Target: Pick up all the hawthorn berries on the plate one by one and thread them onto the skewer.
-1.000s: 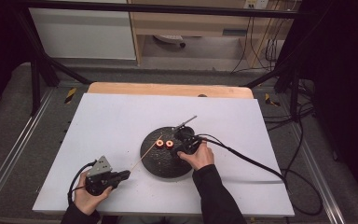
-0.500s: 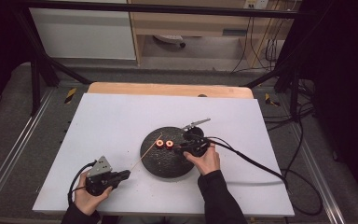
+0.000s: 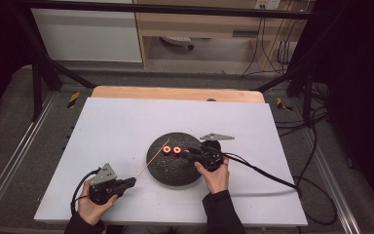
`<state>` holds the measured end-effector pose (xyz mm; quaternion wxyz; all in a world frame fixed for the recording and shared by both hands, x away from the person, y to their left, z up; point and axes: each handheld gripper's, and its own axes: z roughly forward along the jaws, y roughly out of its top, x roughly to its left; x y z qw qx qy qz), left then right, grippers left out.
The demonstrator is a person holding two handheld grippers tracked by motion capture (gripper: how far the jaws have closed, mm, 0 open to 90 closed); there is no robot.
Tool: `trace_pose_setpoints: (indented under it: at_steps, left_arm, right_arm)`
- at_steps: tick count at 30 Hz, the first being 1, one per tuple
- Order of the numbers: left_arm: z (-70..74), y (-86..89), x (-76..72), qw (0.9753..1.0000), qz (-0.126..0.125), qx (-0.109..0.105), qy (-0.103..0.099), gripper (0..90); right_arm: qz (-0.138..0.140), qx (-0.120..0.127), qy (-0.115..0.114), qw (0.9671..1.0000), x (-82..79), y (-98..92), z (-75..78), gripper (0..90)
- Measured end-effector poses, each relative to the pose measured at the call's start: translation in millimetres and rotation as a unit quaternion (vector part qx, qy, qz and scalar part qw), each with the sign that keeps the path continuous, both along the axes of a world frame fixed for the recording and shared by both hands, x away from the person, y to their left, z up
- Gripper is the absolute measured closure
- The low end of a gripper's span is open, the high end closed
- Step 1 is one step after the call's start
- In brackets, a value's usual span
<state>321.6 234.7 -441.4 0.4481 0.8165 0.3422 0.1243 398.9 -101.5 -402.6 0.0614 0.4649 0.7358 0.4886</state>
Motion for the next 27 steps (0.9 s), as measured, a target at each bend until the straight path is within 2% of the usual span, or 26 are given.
trace_pose_setpoints:
  at_steps: [5, 7, 9, 13, 23, 24, 26, 27]
  left_arm:
    - [-0.4, -0.3, -0.1, 1.0000, 0.001, -0.001, 0.001, 88.0]
    - [-0.4, -0.2, -0.2, 1.0000, 0.002, -0.001, 0.000, 88.0]
    - [-0.4, -0.3, -0.3, 1.0000, 0.002, -0.001, 0.000, 88.0]
    - [-0.6, -1.3, -0.8, 1.0000, 0.004, -0.003, -0.002, 88.0]
    - [-1.4, -6.0, -1.9, 0.9999, 0.008, -0.008, -0.007, 88.0]
    - [-1.4, -6.0, -1.9, 0.9999, 0.008, -0.008, -0.007, 88.0]
    - [-1.2, -7.4, -1.9, 0.9999, 0.009, -0.010, -0.009, 88.0]
    - [-1.1, -8.2, -1.9, 0.9998, 0.010, -0.011, -0.011, 88.0]
  right_arm:
    - [-0.021, 0.044, -0.014, 0.9987, -6.4, 0.7, -6.4, 61.9]
    - [-0.025, 0.050, -0.020, 0.9982, -7.7, 1.1, -7.8, 61.9]
    - [-0.035, 0.071, -0.031, 0.9964, -10.9, 3.0, -11.7, 61.9]
    - [-0.048, 0.092, -0.038, 0.9939, -13.1, 5.1, -16.1, 62.0]
    - [-0.081, 0.149, -0.062, 0.9836, -15.3, 11.1, -20.9, 61.9]
    - [-0.081, 0.149, -0.062, 0.9836, -15.3, 11.1, -20.9, 61.9]
    - [-0.090, 0.164, -0.067, 0.9800, -13.8, 11.3, -19.1, 61.9]
    - [-0.090, 0.164, -0.067, 0.9800, -13.8, 11.3, -19.1, 61.9]
